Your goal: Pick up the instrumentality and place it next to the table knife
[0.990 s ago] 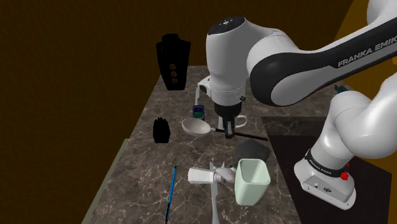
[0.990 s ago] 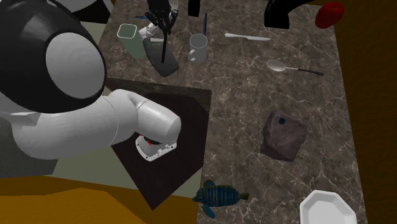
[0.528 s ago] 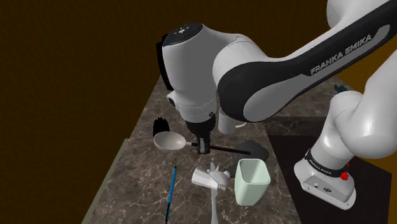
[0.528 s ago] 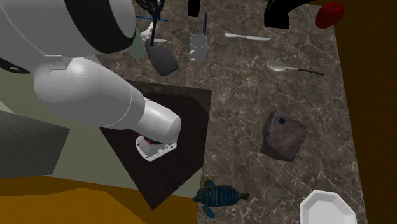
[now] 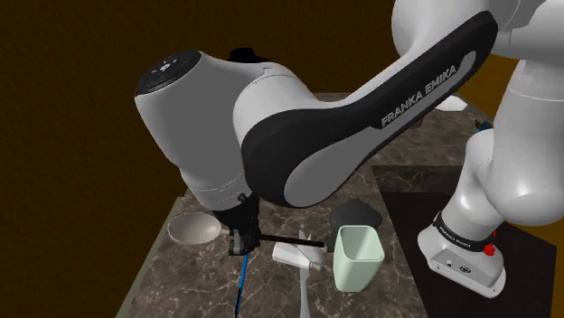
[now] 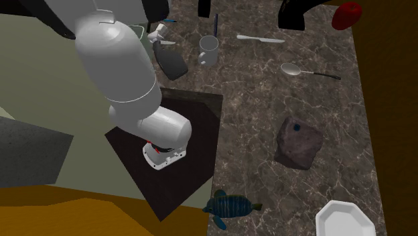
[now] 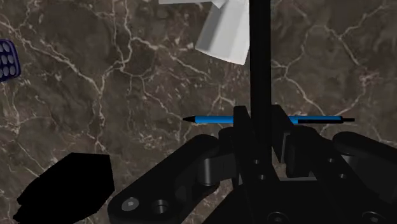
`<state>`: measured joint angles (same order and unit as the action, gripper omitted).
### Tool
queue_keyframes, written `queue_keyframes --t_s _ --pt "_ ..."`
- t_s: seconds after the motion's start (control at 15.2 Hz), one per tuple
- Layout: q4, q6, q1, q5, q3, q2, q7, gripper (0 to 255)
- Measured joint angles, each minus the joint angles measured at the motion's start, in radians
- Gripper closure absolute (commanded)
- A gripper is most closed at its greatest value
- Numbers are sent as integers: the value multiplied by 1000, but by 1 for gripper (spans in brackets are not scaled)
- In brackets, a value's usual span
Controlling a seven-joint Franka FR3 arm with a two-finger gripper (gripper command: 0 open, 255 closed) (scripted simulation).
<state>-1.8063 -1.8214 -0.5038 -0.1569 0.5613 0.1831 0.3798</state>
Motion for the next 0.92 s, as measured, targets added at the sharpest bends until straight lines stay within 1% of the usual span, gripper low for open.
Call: queue_keyframes --t_s 0.07,0.26,0.46,0.66,0.73,0.79,0.92 --pt "45 17 -15 -16 3 35 19 255" --pt "223 80 -82 -80 5 175 80 255" --pt "421 153 -163 -137 -5 316 121 255" --pt "706 270 -270 -194 -30 488 134 255" --pt "777 298 -298 -206 -38 531 135 255" --pt "795 301 -307 -211 -40 546 137 255" --pt "783 283 -309 -213 -42 554 143 255"
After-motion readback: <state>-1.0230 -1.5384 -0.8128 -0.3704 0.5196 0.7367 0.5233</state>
